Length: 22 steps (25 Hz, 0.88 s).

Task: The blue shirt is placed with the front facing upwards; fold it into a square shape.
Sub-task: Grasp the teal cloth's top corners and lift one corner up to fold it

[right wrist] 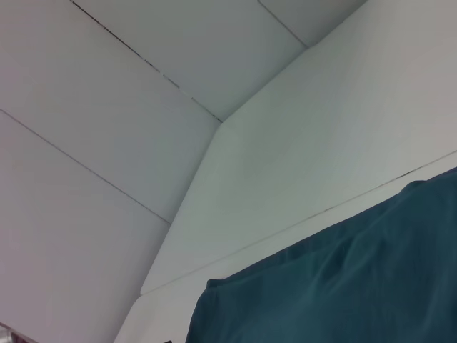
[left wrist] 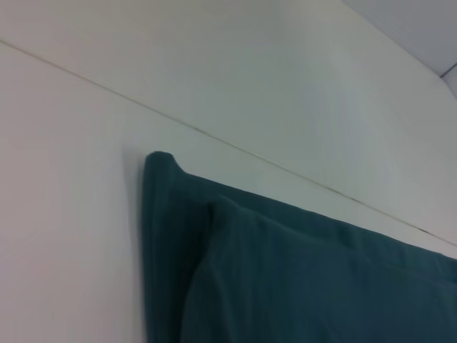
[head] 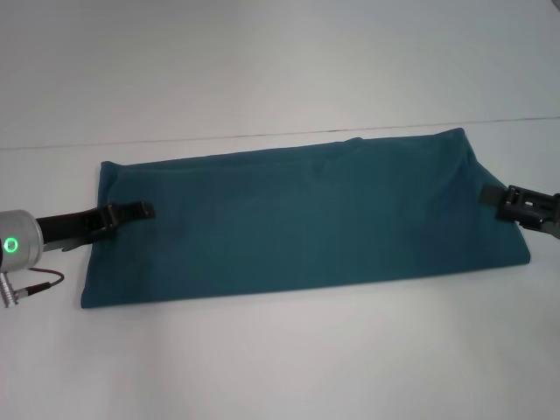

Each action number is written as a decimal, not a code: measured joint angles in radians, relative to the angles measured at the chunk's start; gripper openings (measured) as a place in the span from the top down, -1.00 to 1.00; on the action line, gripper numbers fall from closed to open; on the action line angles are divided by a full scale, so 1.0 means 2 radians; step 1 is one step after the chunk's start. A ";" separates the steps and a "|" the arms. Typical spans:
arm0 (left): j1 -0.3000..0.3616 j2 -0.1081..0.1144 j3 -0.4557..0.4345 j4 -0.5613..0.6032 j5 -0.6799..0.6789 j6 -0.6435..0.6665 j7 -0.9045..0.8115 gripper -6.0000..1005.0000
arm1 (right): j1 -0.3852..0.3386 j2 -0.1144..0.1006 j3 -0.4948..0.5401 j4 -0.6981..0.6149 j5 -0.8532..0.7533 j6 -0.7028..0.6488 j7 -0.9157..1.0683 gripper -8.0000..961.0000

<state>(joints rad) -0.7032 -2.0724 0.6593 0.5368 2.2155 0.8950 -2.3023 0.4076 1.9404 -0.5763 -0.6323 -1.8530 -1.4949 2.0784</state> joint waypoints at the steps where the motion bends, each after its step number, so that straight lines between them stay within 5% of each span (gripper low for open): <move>1: 0.000 0.000 0.000 -0.001 0.000 -0.002 -0.001 -0.68 | 0.000 0.000 0.000 0.002 0.000 0.001 -0.001 -0.97; 22: -0.001 -0.002 0.011 -0.011 0.006 -0.048 -0.006 -0.68 | 0.002 0.001 -0.001 0.006 -0.014 0.004 -0.002 -0.97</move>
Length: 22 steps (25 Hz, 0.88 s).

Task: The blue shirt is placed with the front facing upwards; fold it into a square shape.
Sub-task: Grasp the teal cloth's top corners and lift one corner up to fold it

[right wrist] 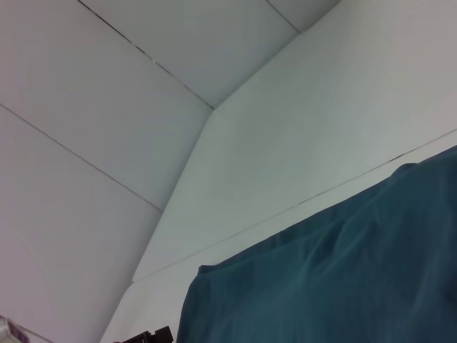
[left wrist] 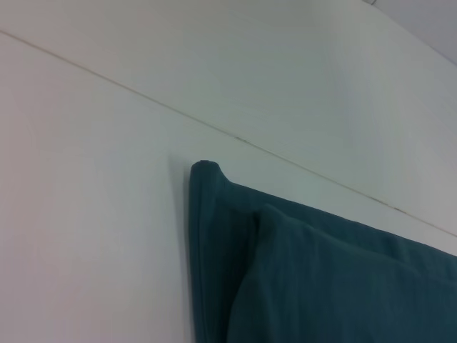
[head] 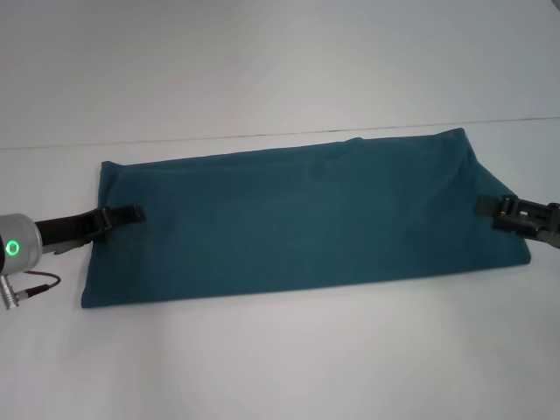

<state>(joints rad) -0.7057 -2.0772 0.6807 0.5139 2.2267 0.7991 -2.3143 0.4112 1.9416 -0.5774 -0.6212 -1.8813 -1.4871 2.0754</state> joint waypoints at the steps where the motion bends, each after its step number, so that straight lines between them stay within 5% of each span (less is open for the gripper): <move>1: 0.000 0.000 0.000 0.000 0.000 0.000 0.000 -0.68 | 0.000 0.000 0.000 0.000 0.000 0.000 0.000 -0.97; 12: 0.000 0.001 0.000 0.000 0.009 0.011 0.000 -0.68 | 0.000 0.000 0.000 0.000 0.000 0.000 0.000 -0.97; 22: 0.016 -0.012 -0.005 0.049 0.008 0.034 -0.009 -0.68 | -0.002 0.000 0.002 0.000 0.000 -0.003 0.000 -0.97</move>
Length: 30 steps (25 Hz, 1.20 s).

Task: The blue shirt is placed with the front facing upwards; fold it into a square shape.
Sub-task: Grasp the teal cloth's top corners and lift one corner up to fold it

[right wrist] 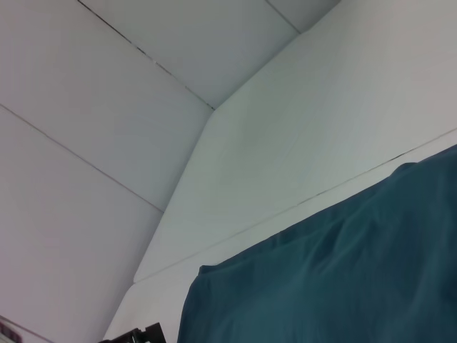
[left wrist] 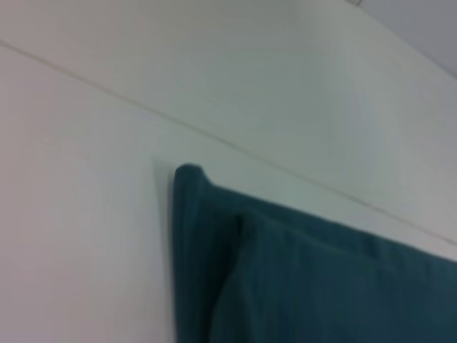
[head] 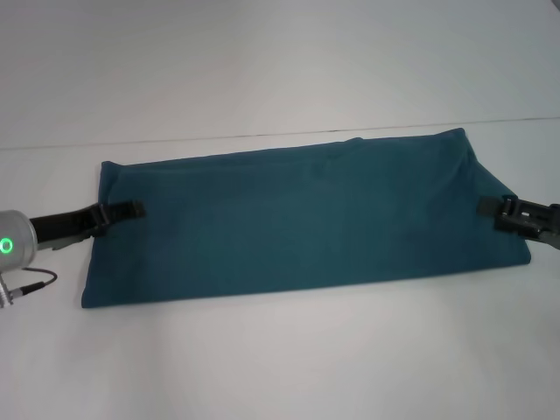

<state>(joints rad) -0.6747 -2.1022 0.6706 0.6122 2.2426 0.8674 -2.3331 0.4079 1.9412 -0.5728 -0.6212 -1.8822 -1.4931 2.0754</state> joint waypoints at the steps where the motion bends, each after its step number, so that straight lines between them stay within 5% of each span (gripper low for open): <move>1: 0.001 -0.001 0.000 0.006 0.000 0.003 -0.003 -0.68 | -0.001 0.000 0.000 0.000 0.000 0.000 0.000 -0.97; 17: -0.002 -0.011 0.031 -0.004 0.005 -0.018 -0.008 -0.68 | -0.002 0.002 -0.002 0.000 0.000 0.003 0.000 -0.97; 26: 0.001 -0.008 0.024 0.019 0.000 0.009 -0.019 -0.68 | -0.003 0.001 0.000 0.000 0.000 0.003 0.000 -0.97; 30: -0.002 0.006 0.029 0.031 0.019 0.029 -0.067 -0.68 | -0.002 0.000 -0.002 0.000 0.000 0.002 0.001 -0.97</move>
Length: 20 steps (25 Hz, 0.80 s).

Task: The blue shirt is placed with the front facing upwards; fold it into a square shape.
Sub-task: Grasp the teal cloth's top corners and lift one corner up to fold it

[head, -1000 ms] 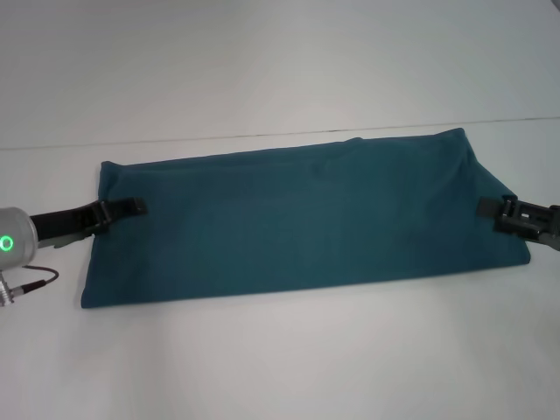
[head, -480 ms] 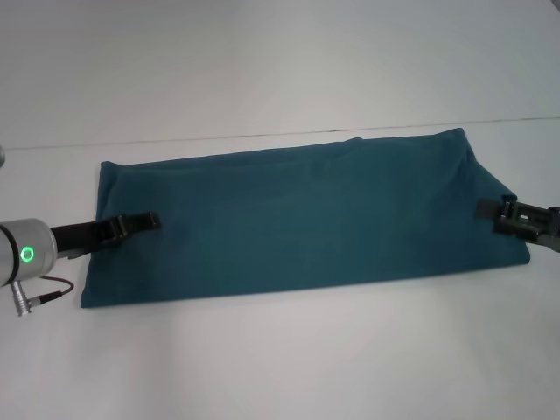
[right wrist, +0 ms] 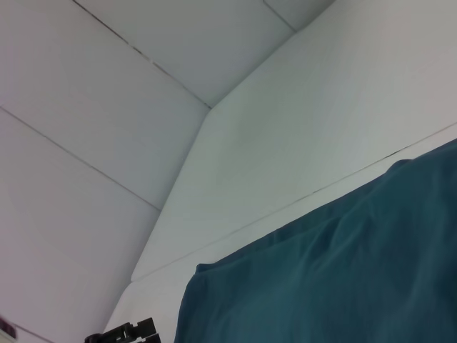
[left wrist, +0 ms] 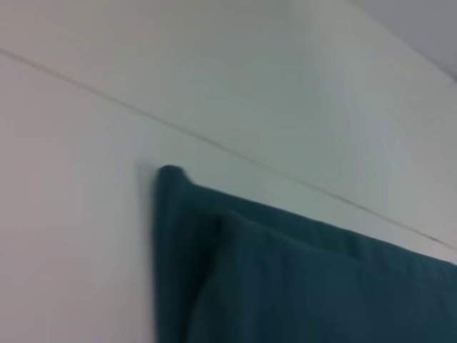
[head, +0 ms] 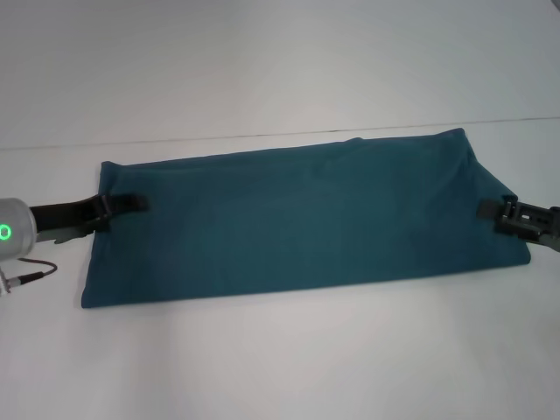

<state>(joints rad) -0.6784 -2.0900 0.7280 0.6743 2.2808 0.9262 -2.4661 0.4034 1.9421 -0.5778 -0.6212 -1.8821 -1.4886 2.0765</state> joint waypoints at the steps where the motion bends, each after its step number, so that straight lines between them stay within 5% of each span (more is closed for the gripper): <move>1: -0.002 0.003 0.001 0.001 0.009 0.001 -0.013 -0.68 | 0.000 0.000 -0.001 0.000 0.000 0.000 0.000 -0.97; 20: -0.015 0.004 0.018 0.003 0.061 -0.042 0.004 -0.68 | 0.004 0.000 0.000 0.001 0.000 0.001 0.001 -0.97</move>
<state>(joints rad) -0.7077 -2.0824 0.7635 0.6812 2.4028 0.8412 -2.4590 0.4111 1.9420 -0.5775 -0.6201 -1.8822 -1.4863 2.0787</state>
